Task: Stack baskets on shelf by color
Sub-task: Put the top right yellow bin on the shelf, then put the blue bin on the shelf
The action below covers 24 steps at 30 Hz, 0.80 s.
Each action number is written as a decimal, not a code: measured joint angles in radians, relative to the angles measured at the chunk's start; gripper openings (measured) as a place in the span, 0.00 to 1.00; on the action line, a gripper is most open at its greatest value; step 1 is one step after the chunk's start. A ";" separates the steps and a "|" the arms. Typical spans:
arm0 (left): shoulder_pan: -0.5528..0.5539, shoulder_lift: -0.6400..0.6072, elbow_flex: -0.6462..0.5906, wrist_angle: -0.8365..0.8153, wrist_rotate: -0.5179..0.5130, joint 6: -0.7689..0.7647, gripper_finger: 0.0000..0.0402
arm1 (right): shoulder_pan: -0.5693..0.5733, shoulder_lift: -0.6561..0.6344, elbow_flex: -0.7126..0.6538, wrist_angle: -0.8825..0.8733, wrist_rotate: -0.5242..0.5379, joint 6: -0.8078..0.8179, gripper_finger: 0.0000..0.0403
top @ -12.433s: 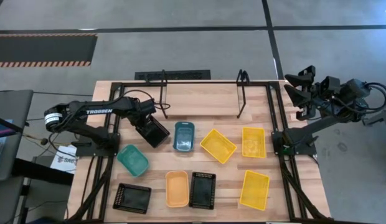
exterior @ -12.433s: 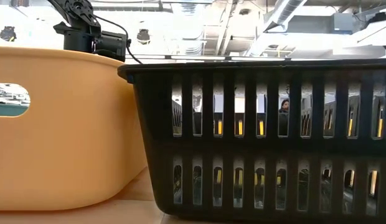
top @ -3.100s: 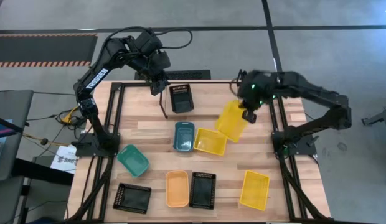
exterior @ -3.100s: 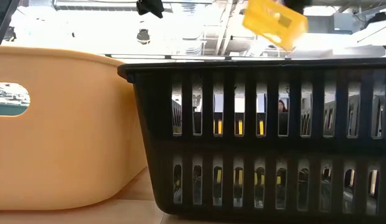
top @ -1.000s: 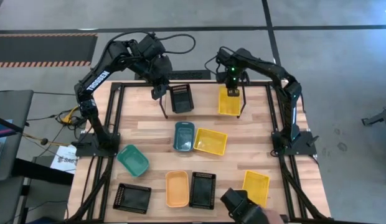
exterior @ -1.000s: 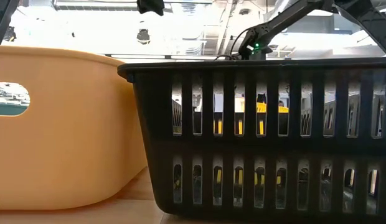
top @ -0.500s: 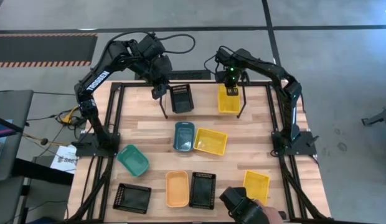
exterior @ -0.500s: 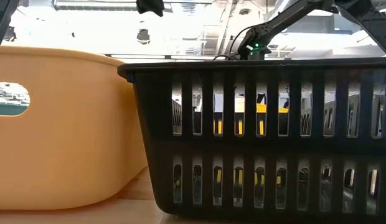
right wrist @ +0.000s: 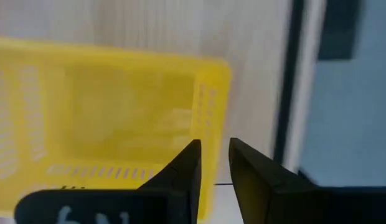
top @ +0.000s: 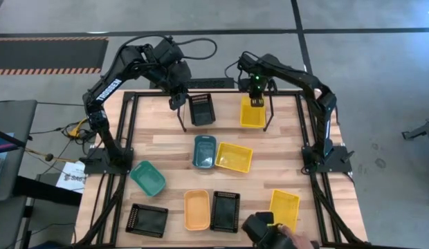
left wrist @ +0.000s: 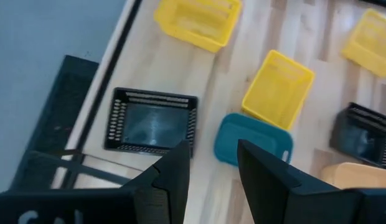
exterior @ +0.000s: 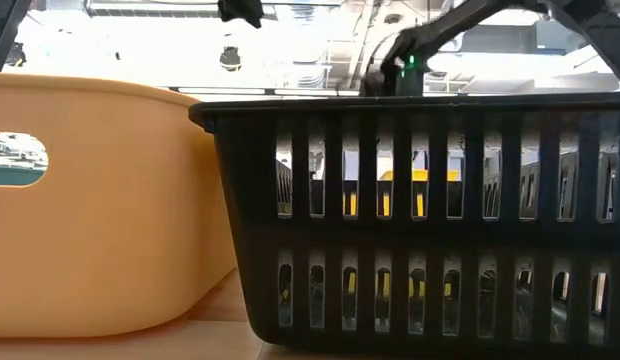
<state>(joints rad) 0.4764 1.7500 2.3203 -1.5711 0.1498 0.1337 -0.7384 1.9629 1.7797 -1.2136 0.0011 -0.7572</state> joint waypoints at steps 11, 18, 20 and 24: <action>-0.181 -0.003 -0.031 0.001 -0.149 -0.166 0.30 | 0.192 -0.230 0.214 -0.004 0.004 0.167 0.25; -0.353 -0.002 -0.286 0.054 -0.317 -0.245 0.30 | 0.340 -0.407 0.265 0.000 0.002 0.318 0.25; -0.368 -0.002 -0.380 0.133 -0.280 -0.275 0.30 | 0.382 -0.451 0.265 0.004 0.001 0.356 0.25; -0.379 -0.001 -0.554 0.306 -0.153 -0.311 0.30 | 0.448 -0.520 0.265 0.017 0.001 0.414 0.25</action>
<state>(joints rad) 0.0978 1.7489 1.7660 -1.2646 -0.0028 -0.1769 -0.2908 1.4432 2.0449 -1.1964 0.0024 -0.3431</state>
